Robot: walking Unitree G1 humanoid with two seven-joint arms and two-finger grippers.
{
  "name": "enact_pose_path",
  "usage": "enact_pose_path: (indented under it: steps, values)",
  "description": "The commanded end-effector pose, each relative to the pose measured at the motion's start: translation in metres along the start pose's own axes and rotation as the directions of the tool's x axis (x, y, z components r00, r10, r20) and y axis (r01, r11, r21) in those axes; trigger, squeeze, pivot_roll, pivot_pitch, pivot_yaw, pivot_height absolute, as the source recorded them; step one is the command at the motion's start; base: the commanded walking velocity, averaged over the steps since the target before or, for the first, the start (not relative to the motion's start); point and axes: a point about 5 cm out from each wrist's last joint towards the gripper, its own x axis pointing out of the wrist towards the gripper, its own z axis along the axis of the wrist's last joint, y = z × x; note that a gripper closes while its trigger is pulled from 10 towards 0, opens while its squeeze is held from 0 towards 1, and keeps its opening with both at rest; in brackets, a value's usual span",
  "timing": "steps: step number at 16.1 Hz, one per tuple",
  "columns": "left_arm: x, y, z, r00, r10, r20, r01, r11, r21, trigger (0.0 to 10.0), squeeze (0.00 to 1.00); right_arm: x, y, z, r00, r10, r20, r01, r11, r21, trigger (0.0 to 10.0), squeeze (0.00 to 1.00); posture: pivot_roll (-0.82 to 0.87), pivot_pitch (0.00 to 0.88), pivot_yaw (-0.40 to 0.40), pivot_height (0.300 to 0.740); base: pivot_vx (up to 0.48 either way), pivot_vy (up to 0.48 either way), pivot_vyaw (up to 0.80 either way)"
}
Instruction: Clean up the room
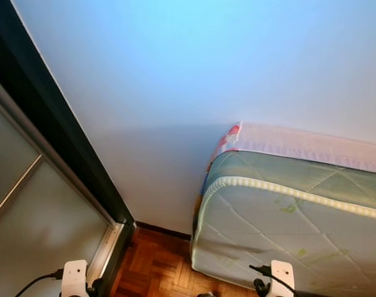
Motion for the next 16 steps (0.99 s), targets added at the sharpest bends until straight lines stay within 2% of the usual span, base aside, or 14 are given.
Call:
enact_pose_path:
  steps: [1,2,13,16]
  values:
    - [-0.014,0.036,-0.037,0.985,0.013,-0.174,-0.021,0.999,-0.047,10.0,0.0,-0.007,0.016,-0.043,0.987,0.041,-0.153,-0.033,0.998,0.056,10.0,0.0,0.09,0.0,-0.056,0.719,0.0,-0.48,-0.75]
    - [-0.014,0.037,-0.037,0.984,0.015,-0.176,-0.026,0.998,-0.058,10.0,0.0,-0.007,0.017,-0.043,0.987,0.041,-0.154,-0.032,0.998,0.058,10.0,0.0,0.09,0.0,-0.055,0.719,0.0,-0.382,-0.76]
    - [-0.019,0.047,-0.045,0.977,0.026,-0.213,-0.04,0.997,-0.064,10.0,0.0,-0.007,0.018,-0.042,0.986,0.046,-0.159,-0.042,0.999,0.029,10.0,0.0,0.09,0.0,-0.056,0.719,0.0,0.0,-0.75]
    - [-0.02,0.048,-0.047,0.976,0.029,-0.218,-0.045,0.997,-0.069,10.0,0.0,-0.007,0.017,-0.041,0.988,0.044,-0.148,-0.04,0.999,0.031,10.0,0.0,0.09,0.0,-0.054,0.719,0.0,0.0,-0.39]
